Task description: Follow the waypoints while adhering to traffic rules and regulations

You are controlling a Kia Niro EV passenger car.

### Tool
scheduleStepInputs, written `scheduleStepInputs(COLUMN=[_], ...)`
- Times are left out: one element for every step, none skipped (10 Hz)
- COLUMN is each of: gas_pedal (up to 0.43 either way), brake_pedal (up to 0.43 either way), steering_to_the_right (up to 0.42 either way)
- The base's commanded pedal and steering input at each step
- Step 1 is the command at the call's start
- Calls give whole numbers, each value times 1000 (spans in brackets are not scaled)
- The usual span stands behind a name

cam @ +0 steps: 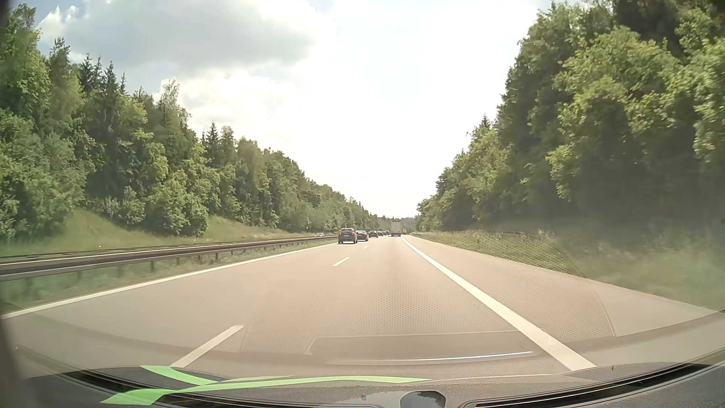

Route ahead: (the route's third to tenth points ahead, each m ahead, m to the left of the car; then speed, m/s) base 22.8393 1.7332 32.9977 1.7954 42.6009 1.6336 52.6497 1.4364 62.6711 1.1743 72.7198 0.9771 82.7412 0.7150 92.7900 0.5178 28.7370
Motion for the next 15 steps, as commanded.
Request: scheduleStepInputs(gas_pedal=[287,287,287,287,287,287,287,287,287,287,287,287,287,287,280], brake_pedal=[0,0,0,0,0,0,0,0,0,0,0,0,0,0,0], steering_to_the_right=[-4,-4,-4,-4,-3,-4,-3,-2,-2,-2,-2,-2,-2,-2,-2])
